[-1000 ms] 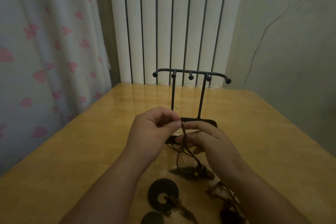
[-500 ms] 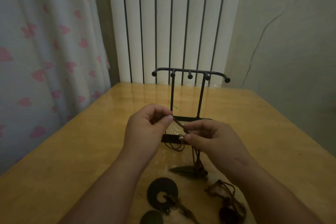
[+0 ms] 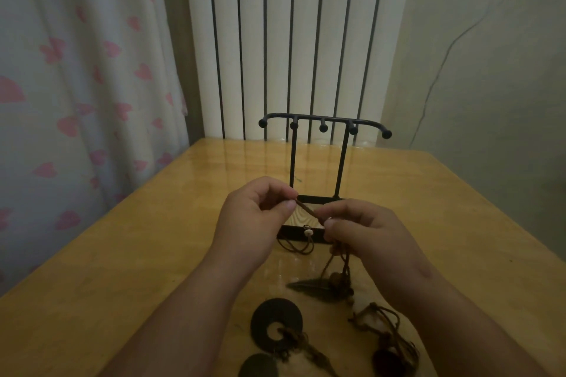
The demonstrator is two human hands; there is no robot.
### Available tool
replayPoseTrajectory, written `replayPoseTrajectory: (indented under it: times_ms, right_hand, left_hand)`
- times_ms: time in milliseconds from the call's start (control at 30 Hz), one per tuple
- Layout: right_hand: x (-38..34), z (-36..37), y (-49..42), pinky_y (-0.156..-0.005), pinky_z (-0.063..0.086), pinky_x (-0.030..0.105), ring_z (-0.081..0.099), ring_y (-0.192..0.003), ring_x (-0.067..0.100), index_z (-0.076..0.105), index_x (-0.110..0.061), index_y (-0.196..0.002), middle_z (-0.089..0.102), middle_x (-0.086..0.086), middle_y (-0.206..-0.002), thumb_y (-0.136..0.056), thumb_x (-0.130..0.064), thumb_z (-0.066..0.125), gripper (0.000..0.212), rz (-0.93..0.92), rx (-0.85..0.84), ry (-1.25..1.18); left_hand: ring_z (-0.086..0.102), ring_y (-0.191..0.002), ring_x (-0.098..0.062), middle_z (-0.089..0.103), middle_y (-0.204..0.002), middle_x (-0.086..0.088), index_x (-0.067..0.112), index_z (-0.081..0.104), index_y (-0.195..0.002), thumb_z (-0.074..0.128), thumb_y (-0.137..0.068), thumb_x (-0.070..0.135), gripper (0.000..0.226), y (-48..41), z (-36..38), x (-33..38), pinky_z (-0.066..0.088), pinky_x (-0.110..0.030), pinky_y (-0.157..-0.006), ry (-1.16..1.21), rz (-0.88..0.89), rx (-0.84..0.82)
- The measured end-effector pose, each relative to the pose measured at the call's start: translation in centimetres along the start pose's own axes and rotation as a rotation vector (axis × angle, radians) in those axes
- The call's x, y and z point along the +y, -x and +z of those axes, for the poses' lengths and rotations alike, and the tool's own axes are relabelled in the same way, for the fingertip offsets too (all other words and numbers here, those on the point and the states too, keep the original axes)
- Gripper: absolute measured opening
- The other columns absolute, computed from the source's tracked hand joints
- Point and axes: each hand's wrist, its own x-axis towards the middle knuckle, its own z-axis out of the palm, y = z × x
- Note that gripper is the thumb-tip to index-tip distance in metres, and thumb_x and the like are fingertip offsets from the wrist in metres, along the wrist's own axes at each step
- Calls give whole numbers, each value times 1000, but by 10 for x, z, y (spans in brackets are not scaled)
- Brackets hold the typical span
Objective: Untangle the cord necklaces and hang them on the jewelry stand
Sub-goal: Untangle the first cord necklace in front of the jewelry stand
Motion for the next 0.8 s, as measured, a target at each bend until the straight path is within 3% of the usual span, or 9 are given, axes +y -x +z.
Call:
replayPoseTrajectory:
  times_ms: [200,333,400,567,800]
  right_hand:
    - [-1,-1,0,-72,59,28,67,-82,11,73,-23,-95,72,-7,-88,-92,-12,61,16,25,-5,-37]
    - [1,1,0,-66,58,21,69,-80,6,73,-25,-92,73,-13,-84,-88,-17,67,10,2,48,18]
    - [2,1,-1,-65,57,20,68,-79,3,73,-25,-90,72,-15,-82,-87,-18,69,9,-15,87,27]
    - [5,2,-2,-67,59,23,68,-77,2,72,-31,-86,71,-17,-81,-86,-25,70,6,-68,156,126]
    - [7,4,-2,-71,58,24,67,-78,0,71,-35,-87,72,-17,-82,-86,-31,68,5,-119,153,195]
  left_hand:
    - [62,-79,5,67,-82,13,32,71,-90,69,-89,12,20,0,-1,1,49,-13,-63,-1,0,2]
    - [54,-69,-9,56,-86,10,32,66,-106,71,-86,9,32,0,-1,1,45,-10,-56,-58,0,45]
    - [56,-72,-11,59,-87,6,27,64,-96,69,-84,5,26,0,-2,2,47,-15,-59,-13,30,37]
    - [52,-56,0,58,-59,12,21,67,-77,67,-86,7,16,3,-2,4,42,-15,-52,39,36,-132]
    - [66,-73,1,72,-78,11,25,75,-88,74,-85,21,5,5,2,6,50,-15,-61,-70,50,-156]
